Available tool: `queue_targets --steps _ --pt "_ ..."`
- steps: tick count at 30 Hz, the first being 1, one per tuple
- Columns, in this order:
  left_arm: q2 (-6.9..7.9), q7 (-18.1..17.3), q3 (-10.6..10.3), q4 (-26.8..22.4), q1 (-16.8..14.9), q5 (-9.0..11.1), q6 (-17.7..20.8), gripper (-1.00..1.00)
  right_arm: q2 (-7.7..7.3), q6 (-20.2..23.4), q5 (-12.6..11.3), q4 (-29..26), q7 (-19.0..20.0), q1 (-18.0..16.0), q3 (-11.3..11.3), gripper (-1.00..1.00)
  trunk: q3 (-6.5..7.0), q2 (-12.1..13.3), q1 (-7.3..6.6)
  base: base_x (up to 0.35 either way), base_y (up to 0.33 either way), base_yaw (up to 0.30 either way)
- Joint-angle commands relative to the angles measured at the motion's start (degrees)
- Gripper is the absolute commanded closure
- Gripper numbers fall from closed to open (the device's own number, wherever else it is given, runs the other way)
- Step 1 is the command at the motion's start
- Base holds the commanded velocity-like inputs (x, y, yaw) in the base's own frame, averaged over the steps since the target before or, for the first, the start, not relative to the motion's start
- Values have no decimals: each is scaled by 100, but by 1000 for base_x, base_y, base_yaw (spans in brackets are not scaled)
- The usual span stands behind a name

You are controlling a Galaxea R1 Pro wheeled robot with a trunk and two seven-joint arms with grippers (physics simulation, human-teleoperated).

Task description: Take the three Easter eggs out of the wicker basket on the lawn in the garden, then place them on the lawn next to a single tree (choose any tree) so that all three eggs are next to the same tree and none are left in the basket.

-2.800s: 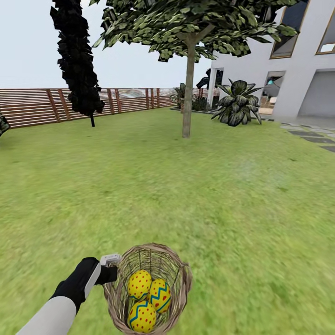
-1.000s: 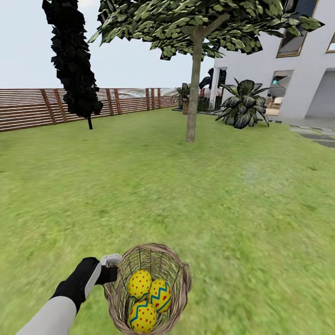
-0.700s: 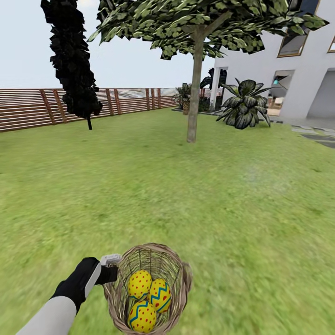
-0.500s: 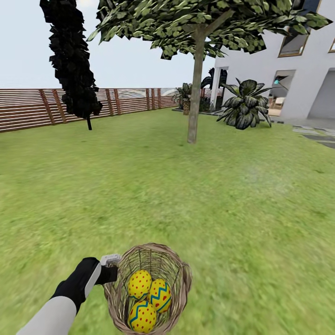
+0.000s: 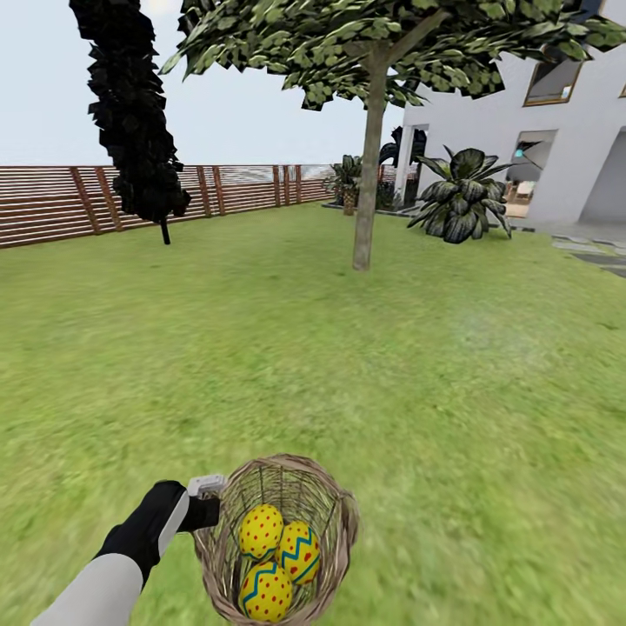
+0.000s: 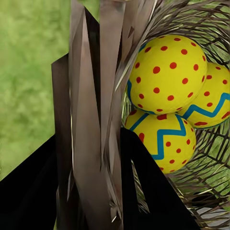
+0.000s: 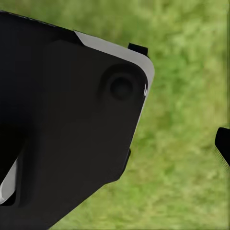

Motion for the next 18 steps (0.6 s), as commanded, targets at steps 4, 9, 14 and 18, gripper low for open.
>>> queue_targets --steps 4,9,14,18 --pt "-8 -20 20 -8 -4 69 31 100 -6 -39 44 24 7 -11 -48 -100 -8 -7 5 324 77 0" --pt "-10 -20 20 -8 -3 69 31 100 -5 -39 44 24 7 -11 -48 -100 -8 -7 5 324 77 0" --pt "-10 -20 20 -6 -3 69 31 100 -4 -39 44 24 7 -11 -48 -100 -8 -7 5 324 77 0" --pt "-10 -20 20 -2 0 69 31 100 -3 -39 44 24 7 -11 -48 -100 -8 -7 5 324 77 0"
